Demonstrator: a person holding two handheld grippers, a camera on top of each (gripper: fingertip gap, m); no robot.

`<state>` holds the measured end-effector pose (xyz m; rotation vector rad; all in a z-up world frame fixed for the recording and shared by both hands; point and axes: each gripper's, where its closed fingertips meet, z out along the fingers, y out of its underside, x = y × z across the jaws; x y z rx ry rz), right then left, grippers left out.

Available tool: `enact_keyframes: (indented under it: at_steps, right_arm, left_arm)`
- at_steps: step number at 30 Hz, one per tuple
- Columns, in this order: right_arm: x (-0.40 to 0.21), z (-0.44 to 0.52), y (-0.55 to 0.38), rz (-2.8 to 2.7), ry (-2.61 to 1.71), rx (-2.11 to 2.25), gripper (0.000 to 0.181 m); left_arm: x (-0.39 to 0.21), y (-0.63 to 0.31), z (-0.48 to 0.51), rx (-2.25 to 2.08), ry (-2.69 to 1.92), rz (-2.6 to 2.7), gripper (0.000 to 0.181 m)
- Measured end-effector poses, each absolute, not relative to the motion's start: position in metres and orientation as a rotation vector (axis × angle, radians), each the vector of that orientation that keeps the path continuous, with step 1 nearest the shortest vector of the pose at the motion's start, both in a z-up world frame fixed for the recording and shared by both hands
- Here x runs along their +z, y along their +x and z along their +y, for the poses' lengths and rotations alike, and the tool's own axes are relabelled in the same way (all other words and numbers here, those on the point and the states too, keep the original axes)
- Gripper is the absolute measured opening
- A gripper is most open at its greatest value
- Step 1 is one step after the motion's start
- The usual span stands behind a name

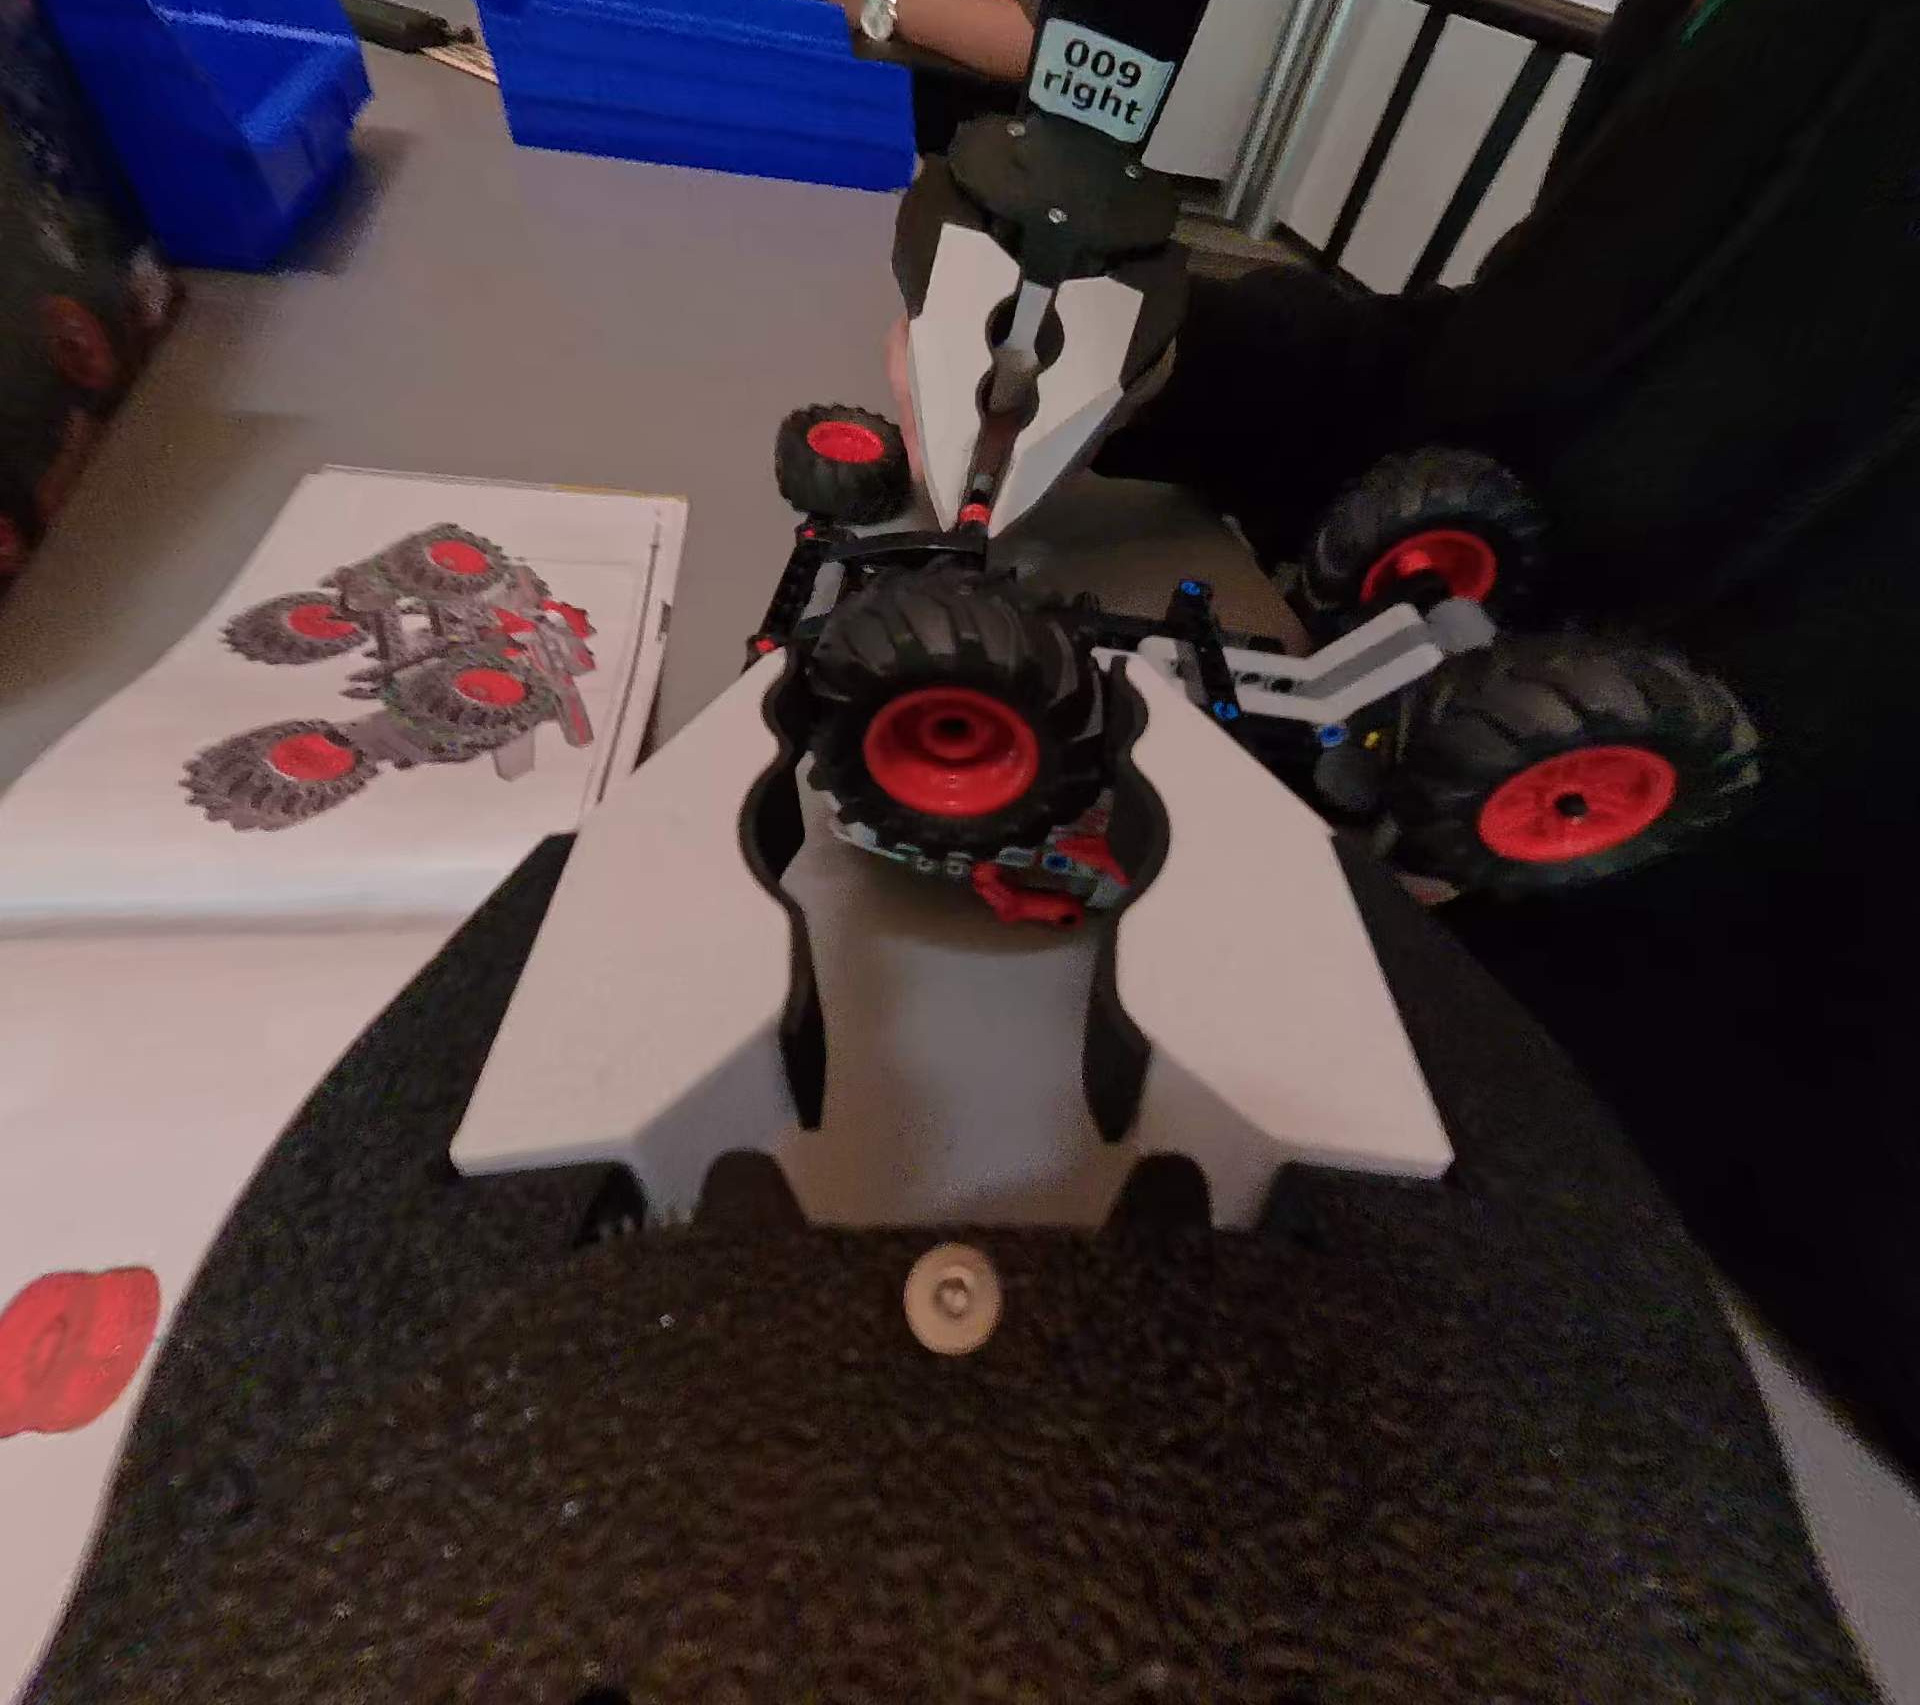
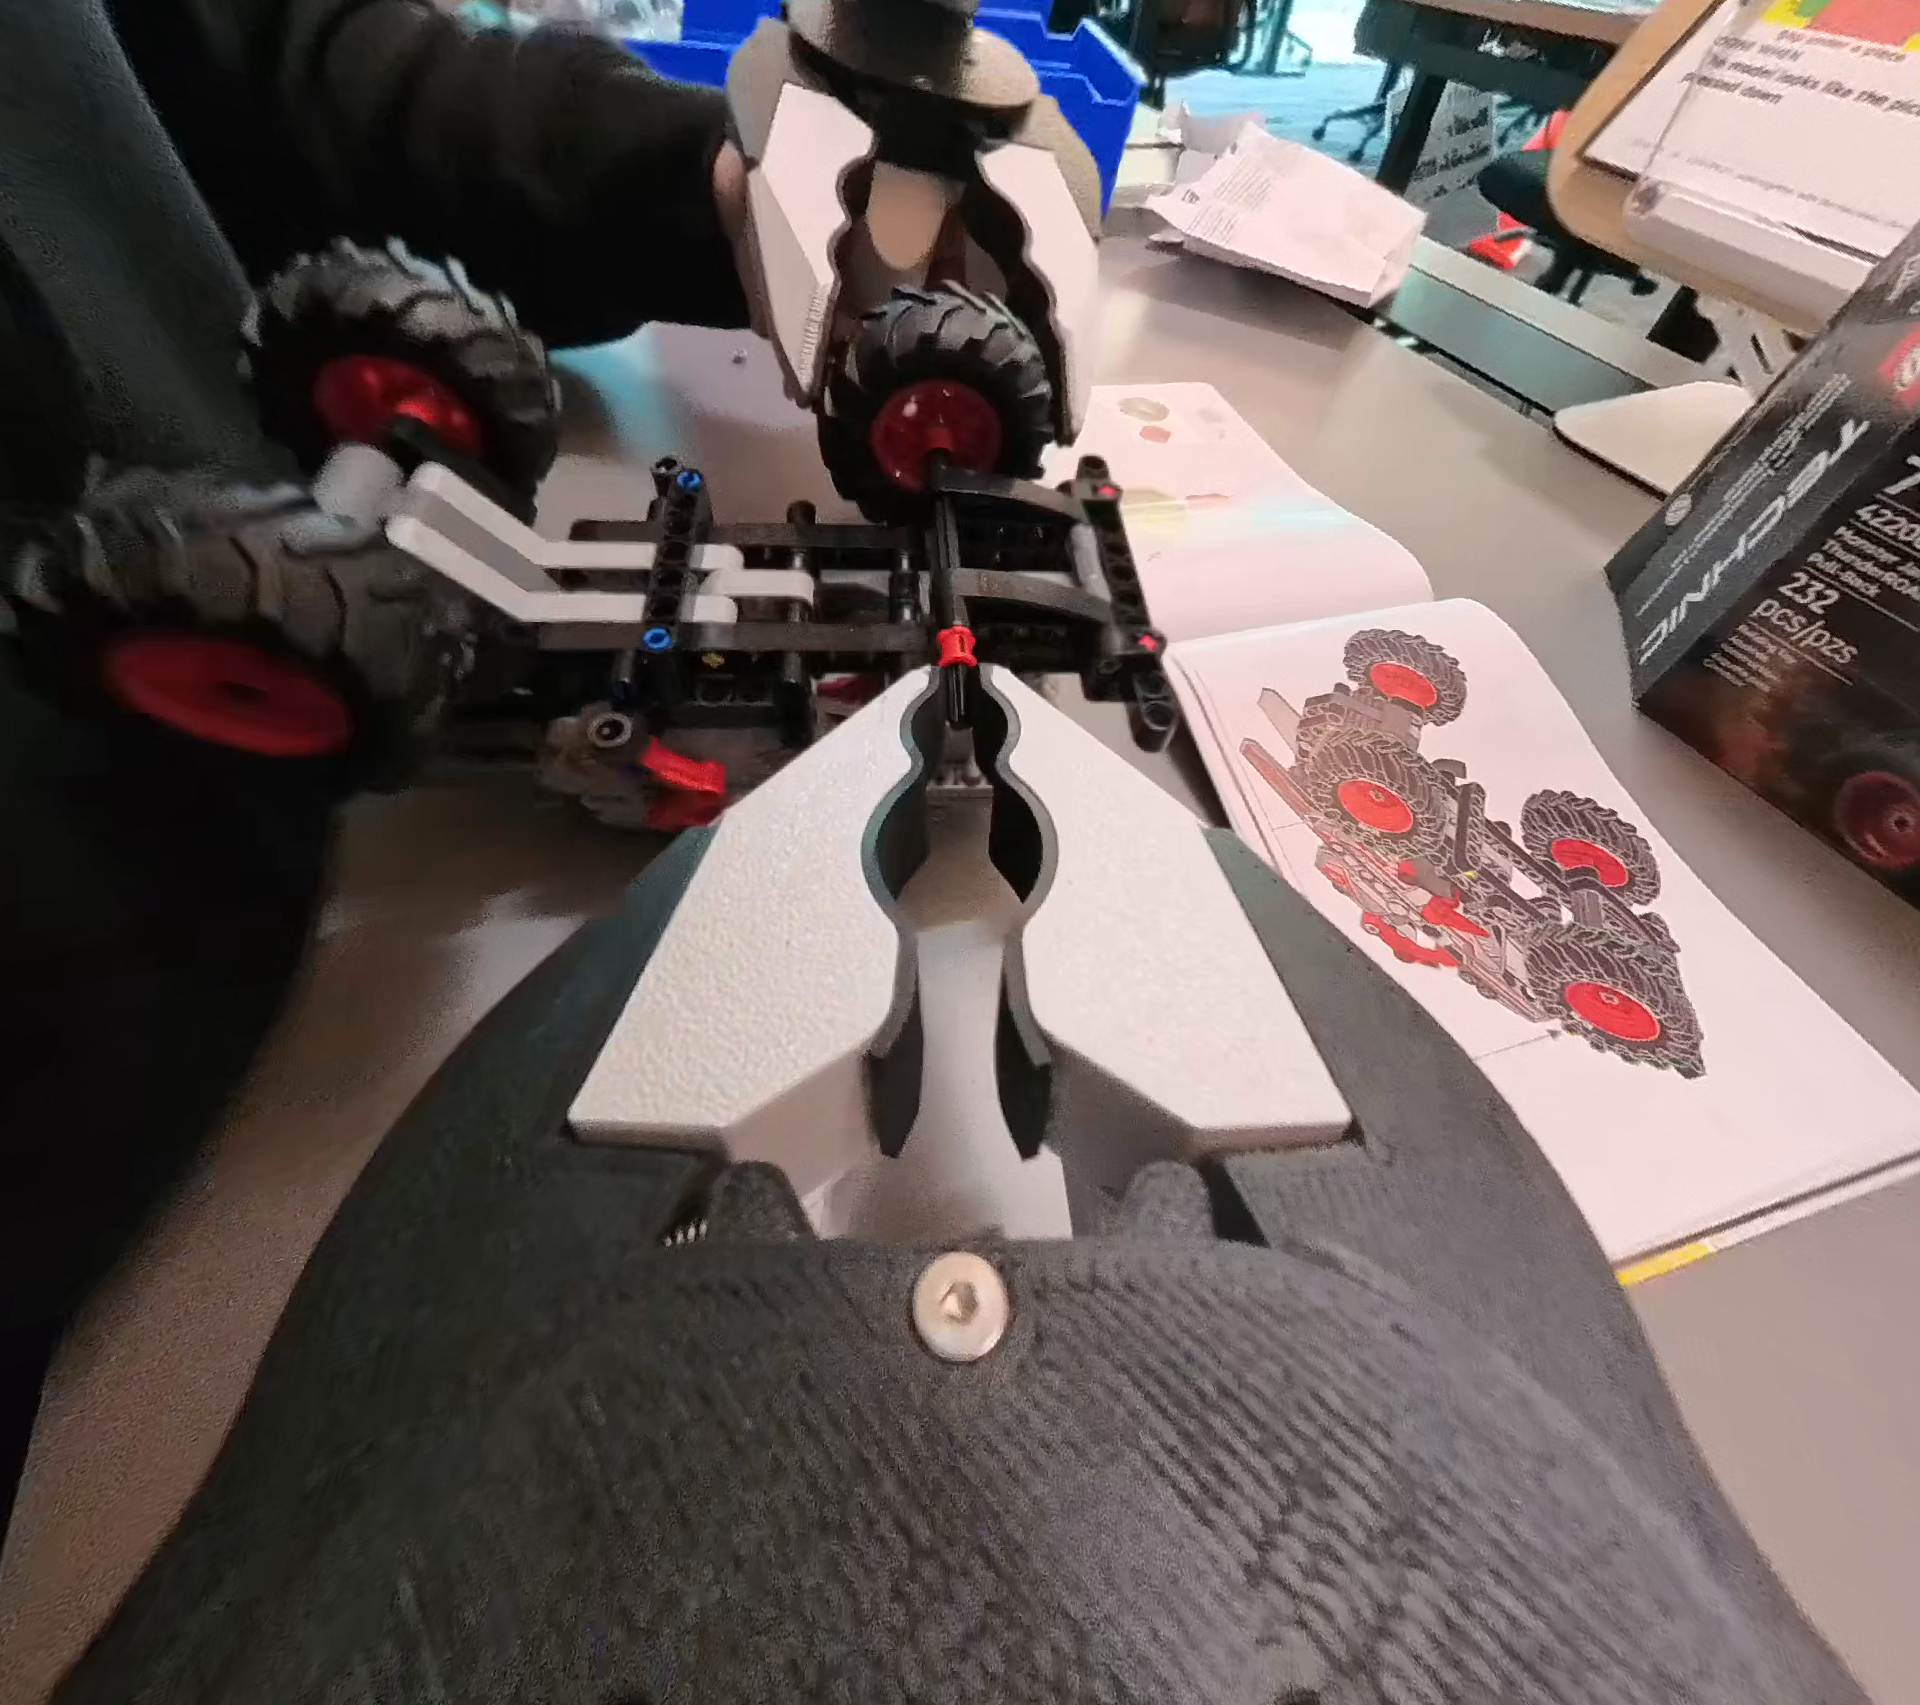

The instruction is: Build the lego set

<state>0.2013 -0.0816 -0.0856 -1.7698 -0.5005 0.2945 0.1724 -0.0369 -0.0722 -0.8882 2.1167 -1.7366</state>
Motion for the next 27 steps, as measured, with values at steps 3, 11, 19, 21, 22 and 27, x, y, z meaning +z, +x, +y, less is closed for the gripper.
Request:
enact_keyframes:
  at_steps: [3,11,19,21,22,27]
  right_arm:
    - [-0.081,-0.086,0.206,-0.508,-1.725,0.317,0.003]
    - [-0.077,-0.092,0.199,-0.559,-1.676,0.436,0.003]
    - [-0.070,-0.087,0.187,-0.572,-1.678,0.530,0.003]
    - [-0.068,-0.086,0.184,-0.565,-1.666,0.561,0.003]
    - [-0.068,-0.086,0.183,-0.562,-1.667,0.565,0.003]
    - [-0.069,-0.085,0.184,-0.547,-1.672,0.599,0.003]
  left_arm:
    - [-0.066,0.180,-0.042,-1.716,-0.927,2.009,0.055]
    - [-0.057,0.174,-0.050,-1.774,-0.974,1.806,0.057]
    - [-0.052,0.158,-0.031,-1.873,-1.019,1.748,0.062]
    - [-0.055,0.153,-0.033,-1.899,-1.023,1.793,0.062]
    - [-0.058,0.151,-0.035,-1.898,-1.020,1.822,0.062]
    - [-0.063,0.148,-0.037,-1.880,-0.994,1.870,0.055]
